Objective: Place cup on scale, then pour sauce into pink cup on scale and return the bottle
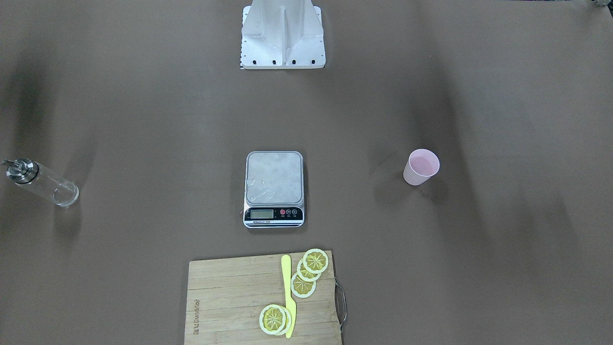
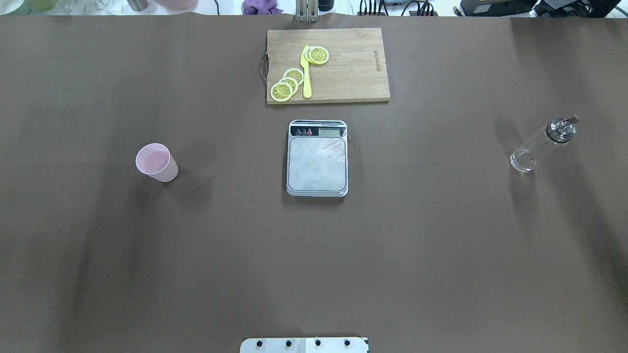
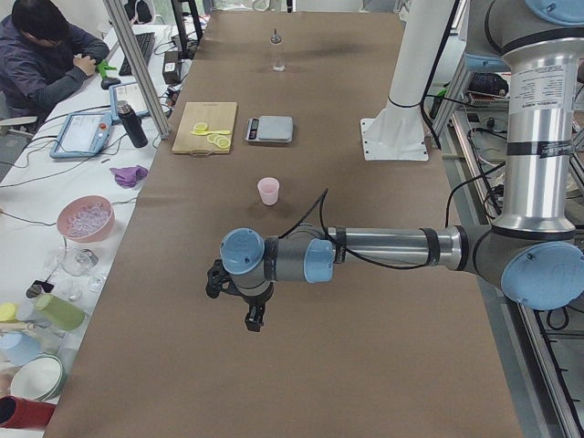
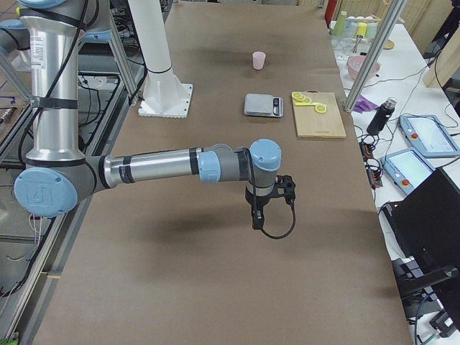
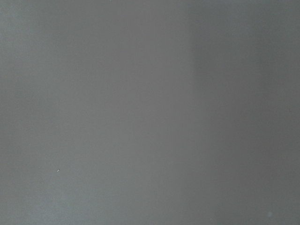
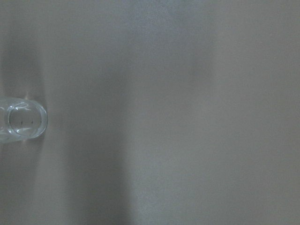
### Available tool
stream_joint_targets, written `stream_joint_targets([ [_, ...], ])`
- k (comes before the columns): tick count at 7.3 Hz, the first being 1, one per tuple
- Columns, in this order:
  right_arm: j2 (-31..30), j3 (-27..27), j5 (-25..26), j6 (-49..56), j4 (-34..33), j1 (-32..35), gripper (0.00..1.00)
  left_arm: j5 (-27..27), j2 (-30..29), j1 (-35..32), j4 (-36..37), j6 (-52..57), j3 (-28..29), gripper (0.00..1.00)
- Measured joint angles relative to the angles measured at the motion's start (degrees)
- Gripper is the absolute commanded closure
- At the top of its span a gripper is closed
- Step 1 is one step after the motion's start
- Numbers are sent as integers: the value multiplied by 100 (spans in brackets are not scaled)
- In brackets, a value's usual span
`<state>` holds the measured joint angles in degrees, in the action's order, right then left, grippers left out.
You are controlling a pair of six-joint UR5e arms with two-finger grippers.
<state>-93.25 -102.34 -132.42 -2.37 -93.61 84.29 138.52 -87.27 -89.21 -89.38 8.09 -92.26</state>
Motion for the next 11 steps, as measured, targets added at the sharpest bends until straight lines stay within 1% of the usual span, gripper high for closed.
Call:
stream_joint_targets([
  [2, -11, -87, 168, 21, -5, -57, 0, 0, 0, 0, 0, 0, 5, 2],
  [5, 50, -300, 237, -8, 11, -103, 0, 2, -79, 0, -5, -6, -7, 2],
  [7, 109, -544, 244, -44, 19, -106, 0, 24, -162, 0, -341, -20, -7, 2],
  [9, 140, -650, 253, -56, 26, -112, 0, 56, -486, 1, -622, -324, 11, 2],
  [11, 140, -644, 282, -39, 85, -112, 0, 53, -754, 17, -1352, -591, 70, 2],
])
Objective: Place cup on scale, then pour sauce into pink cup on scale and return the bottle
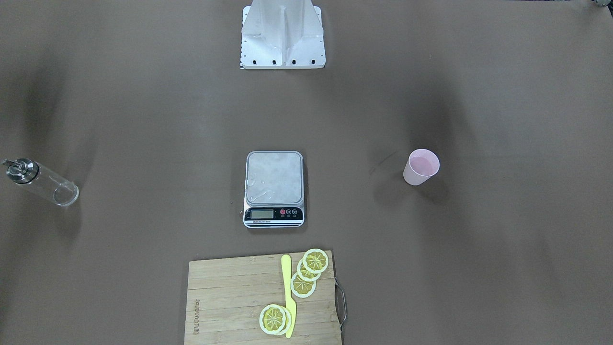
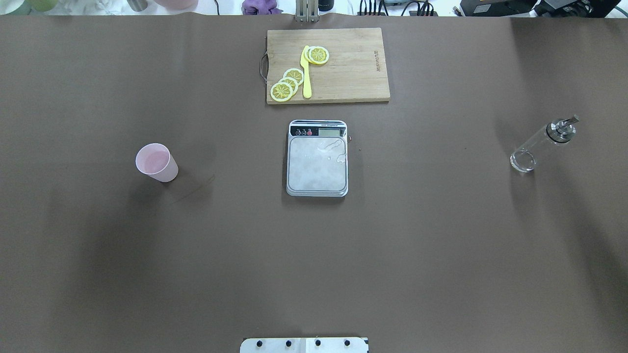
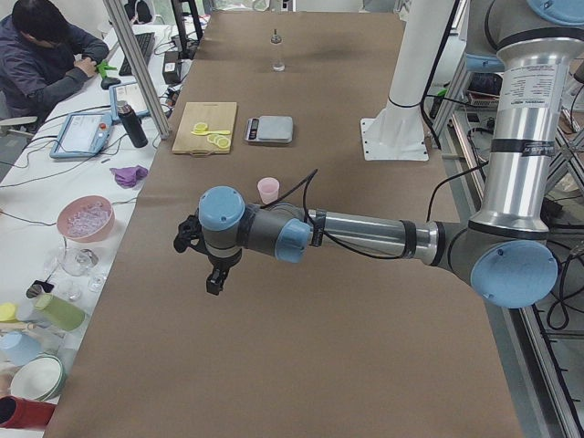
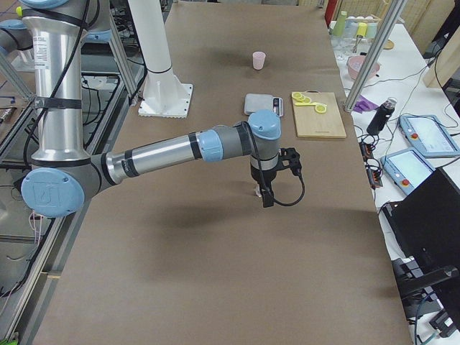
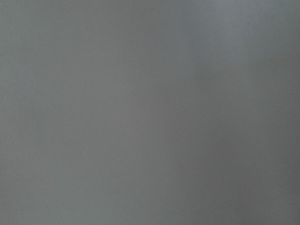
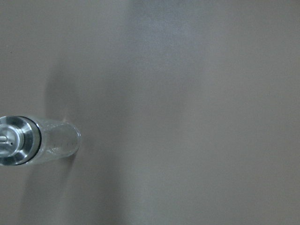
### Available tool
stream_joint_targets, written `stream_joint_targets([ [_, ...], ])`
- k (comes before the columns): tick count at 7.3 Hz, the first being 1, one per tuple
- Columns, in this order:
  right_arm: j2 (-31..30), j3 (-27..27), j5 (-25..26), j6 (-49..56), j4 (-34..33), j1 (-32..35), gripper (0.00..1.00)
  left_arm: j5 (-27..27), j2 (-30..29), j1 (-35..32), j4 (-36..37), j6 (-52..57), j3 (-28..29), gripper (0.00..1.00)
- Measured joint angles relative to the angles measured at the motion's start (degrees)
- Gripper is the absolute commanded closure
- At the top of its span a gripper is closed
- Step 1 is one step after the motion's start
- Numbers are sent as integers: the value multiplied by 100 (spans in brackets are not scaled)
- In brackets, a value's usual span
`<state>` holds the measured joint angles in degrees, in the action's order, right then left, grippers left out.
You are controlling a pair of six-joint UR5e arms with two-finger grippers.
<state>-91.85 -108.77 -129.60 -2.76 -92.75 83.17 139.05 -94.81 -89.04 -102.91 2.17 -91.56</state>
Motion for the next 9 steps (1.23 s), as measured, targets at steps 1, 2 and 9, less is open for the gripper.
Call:
stream_joint_targets([
  [1, -22, 41, 5, 4, 191, 1, 0, 6, -114, 5, -263, -173, 62, 2],
  [2, -31, 128, -8, -22, 428, 0, 0, 10, -153, 15, -651, -353, 54, 2],
  [9, -49, 262, -30, -444, 618, -111, 0, -687, -377, 1899, -1643, -3132, -211, 6],
])
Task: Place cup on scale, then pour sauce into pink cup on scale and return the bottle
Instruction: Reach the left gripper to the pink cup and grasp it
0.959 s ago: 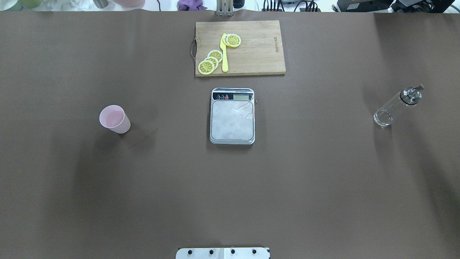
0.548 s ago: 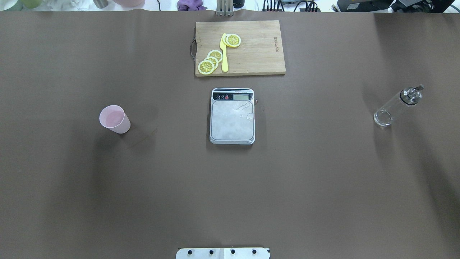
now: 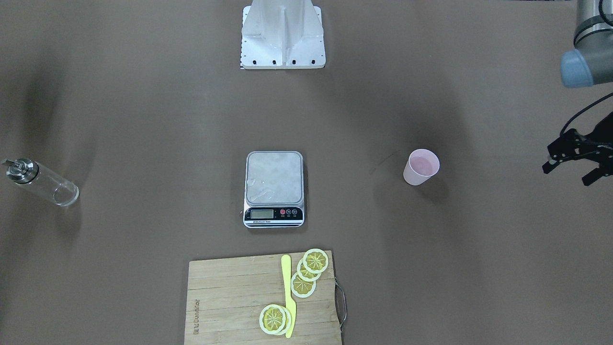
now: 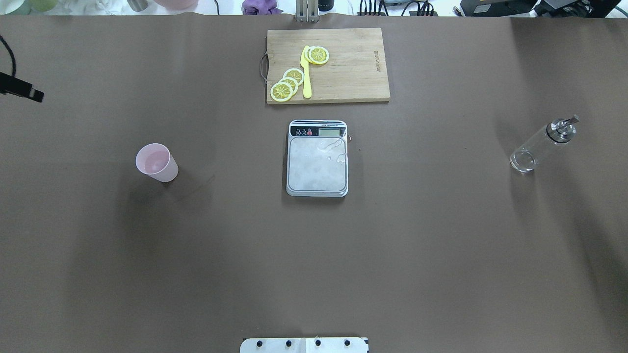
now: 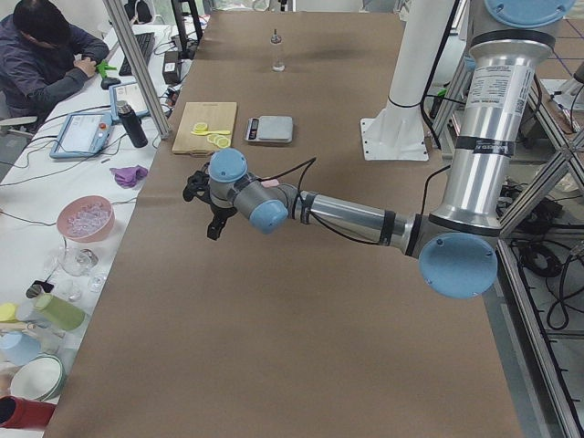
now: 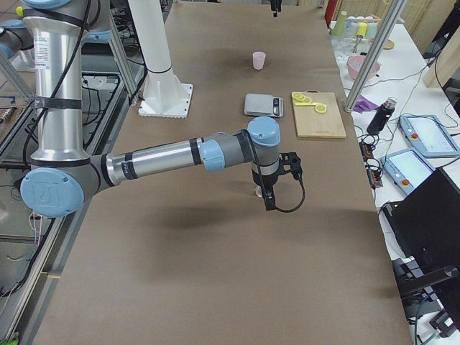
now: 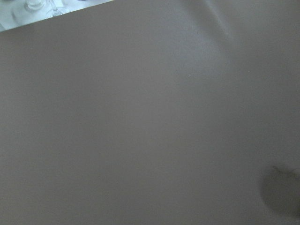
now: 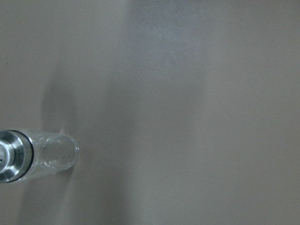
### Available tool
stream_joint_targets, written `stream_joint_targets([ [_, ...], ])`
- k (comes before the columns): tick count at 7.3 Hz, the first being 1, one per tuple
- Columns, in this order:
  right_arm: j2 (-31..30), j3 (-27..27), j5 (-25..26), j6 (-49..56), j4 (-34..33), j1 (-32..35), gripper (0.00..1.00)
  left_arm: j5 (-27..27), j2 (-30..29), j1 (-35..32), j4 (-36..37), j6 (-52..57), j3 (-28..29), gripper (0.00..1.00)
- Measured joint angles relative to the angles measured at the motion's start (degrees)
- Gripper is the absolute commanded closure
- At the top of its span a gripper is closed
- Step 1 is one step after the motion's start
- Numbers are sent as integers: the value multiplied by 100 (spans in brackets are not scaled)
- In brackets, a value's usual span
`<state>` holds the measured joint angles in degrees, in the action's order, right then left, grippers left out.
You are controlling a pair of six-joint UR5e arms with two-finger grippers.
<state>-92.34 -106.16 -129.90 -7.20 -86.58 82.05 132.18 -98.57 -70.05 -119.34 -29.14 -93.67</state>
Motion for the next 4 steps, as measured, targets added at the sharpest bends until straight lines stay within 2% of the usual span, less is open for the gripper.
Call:
stream_joint_targets([
  [2, -9, -1, 0, -24, 0, -18, 0, -590, 3, 865, -2, -1418, -386, 6],
  [4, -18, -1, -4, -27, 0, -22, 0, -1185, -16, 1553, 4, -2251, -582, 12],
])
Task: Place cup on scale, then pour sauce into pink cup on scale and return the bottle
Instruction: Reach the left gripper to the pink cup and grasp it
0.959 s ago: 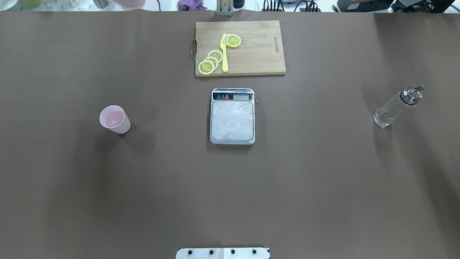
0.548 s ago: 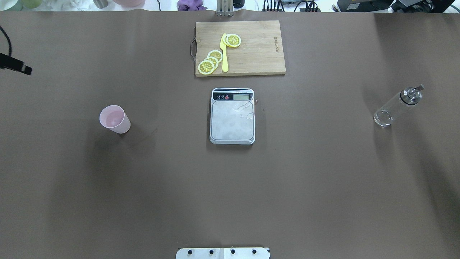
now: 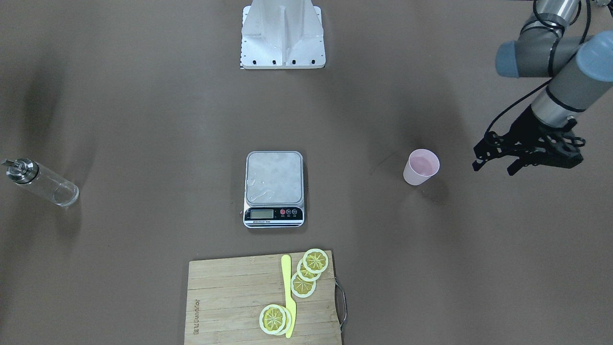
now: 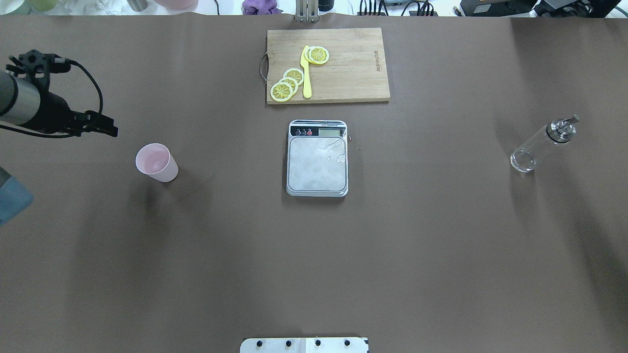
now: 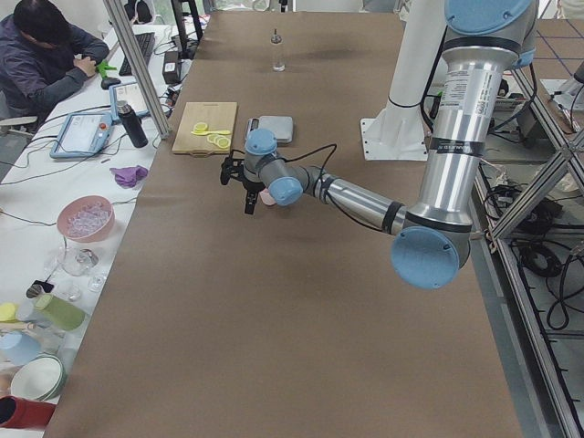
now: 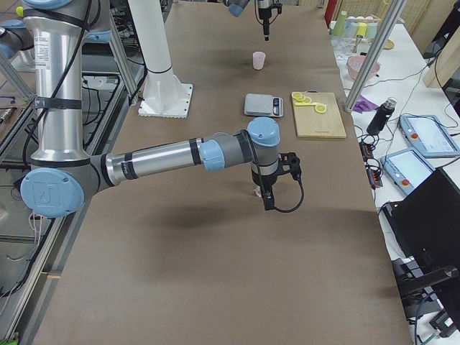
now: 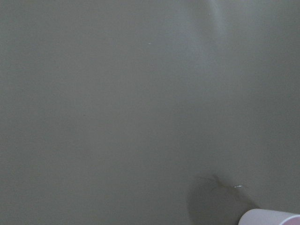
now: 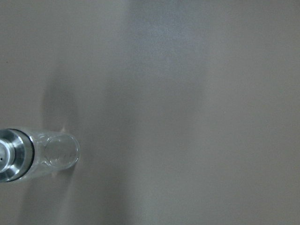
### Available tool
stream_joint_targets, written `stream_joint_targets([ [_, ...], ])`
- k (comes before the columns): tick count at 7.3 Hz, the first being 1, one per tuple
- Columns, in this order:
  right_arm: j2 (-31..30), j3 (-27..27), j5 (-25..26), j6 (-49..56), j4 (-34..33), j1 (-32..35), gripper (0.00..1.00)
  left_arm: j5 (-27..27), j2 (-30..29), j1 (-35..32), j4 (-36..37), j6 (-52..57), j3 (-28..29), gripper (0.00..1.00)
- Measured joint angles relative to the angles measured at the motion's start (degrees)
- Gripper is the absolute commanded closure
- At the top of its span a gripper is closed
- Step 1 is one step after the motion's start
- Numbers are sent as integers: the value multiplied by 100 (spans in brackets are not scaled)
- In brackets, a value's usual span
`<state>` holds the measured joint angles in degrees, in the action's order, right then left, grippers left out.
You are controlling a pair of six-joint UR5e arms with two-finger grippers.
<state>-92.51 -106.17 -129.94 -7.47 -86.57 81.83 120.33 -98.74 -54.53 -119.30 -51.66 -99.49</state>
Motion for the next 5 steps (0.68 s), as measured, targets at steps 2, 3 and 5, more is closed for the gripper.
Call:
stream_joint_targets([
  [2, -22, -9, -2, 5, 0, 0, 0, -364, -50, 375, 2, -281, -37, 28],
  [3, -26, -13, -4, 7, 0, 0, 0, -445, -99, 521, 1, -337, -50, 42],
  [5, -29, -17, -5, 8, 0, -1, 0, -533, -133, 762, -5, -353, -95, 69],
])
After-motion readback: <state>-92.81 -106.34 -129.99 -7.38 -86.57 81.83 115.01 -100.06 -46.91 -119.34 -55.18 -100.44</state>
